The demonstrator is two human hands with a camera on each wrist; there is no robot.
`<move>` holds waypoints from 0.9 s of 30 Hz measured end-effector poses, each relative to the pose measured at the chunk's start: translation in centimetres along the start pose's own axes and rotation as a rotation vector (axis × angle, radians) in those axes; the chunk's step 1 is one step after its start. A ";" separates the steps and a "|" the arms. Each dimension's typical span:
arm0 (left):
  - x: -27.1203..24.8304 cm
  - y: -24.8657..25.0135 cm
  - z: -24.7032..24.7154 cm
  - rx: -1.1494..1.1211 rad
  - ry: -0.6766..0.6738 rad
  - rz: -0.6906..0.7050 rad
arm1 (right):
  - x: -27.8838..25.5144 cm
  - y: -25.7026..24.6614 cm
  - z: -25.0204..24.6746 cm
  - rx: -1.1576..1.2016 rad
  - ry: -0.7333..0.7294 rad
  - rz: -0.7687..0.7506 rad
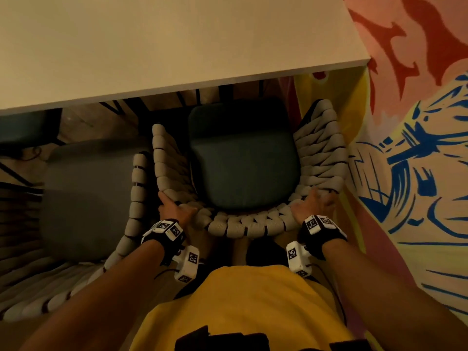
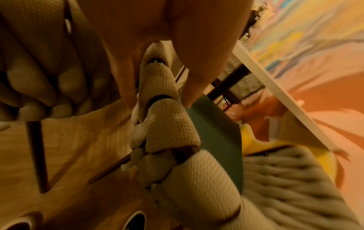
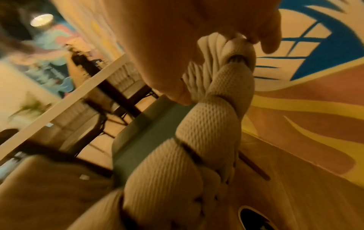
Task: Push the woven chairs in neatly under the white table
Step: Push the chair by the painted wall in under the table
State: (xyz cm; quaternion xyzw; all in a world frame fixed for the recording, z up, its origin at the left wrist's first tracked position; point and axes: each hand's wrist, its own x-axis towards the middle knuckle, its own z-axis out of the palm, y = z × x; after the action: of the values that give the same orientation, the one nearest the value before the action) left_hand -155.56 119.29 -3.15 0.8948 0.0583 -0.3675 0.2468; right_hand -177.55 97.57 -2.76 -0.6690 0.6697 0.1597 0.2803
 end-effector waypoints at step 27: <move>-3.8 -2.4 3.4 0.877 -0.179 0.675 | -4.5 3.6 5.8 -0.205 -0.023 -0.583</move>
State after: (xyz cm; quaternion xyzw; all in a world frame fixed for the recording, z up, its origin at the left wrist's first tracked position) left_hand -161.10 120.07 -3.60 0.8479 -0.4108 -0.3326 -0.0405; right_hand -180.37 104.79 -5.28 -0.8558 0.4268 0.1466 0.2528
